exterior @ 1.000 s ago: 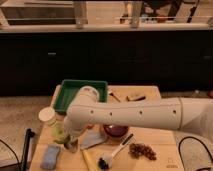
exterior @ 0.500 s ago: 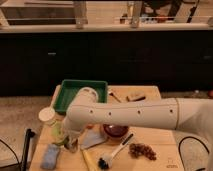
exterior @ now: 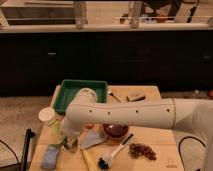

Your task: Place pepper in metal cup

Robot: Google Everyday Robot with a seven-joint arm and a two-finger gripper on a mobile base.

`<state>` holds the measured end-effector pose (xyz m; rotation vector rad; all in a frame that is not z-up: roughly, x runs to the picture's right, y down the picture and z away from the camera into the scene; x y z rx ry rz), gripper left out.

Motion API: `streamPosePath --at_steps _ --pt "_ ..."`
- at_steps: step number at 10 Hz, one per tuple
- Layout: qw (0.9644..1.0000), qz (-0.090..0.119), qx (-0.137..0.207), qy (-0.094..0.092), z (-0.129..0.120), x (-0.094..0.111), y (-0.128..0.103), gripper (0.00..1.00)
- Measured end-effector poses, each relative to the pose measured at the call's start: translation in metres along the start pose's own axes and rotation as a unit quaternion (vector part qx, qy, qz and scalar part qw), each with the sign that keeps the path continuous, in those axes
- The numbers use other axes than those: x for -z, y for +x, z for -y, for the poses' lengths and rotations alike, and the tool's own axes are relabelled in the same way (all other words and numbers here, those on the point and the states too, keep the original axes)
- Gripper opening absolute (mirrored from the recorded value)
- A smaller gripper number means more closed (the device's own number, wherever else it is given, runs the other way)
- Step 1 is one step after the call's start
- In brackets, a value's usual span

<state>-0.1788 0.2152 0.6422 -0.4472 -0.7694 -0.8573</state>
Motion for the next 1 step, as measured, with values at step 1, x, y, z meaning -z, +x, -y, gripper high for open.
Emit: streamPosePath --at_steps 1 --pt "0.9999 0.01 0.005 0.0 0.0011 -0.0018 -0.0053 0.01"
